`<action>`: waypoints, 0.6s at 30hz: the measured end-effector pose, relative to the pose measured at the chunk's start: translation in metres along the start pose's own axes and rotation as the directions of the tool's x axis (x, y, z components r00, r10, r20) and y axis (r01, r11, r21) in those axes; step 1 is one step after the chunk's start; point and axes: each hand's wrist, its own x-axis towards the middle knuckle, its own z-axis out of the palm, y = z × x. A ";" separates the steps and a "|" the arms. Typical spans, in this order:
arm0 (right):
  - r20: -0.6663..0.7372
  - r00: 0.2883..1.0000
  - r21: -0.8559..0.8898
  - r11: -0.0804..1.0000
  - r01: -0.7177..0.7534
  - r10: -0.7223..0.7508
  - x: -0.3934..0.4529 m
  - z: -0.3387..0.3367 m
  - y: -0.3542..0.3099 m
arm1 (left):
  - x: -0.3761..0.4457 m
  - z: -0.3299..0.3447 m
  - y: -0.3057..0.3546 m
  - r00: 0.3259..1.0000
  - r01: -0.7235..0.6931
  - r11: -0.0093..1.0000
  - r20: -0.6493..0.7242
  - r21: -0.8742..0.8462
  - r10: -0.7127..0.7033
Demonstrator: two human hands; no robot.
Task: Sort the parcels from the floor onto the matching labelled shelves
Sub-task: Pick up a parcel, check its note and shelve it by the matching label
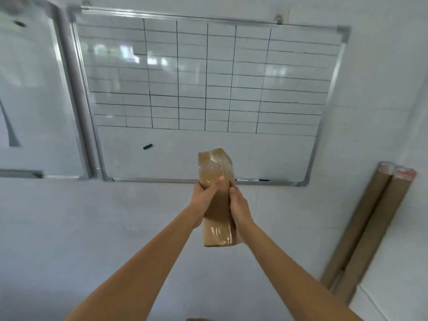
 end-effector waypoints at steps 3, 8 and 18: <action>0.010 0.990 -0.069 0.988 0.139 -0.139 0.000 -0.009 -0.027 | -0.004 0.010 0.025 0.995 -0.080 0.997 -0.062 -0.024 0.078; -0.040 0.970 -0.128 0.964 0.232 -0.239 -0.002 -0.021 -0.056 | -0.003 0.025 0.051 0.985 -0.150 0.987 -0.082 0.064 0.155; 0.022 0.982 0.046 0.982 0.184 -0.186 0.017 -0.065 -0.103 | 0.000 0.006 0.103 0.954 -0.156 0.987 0.253 -0.041 0.161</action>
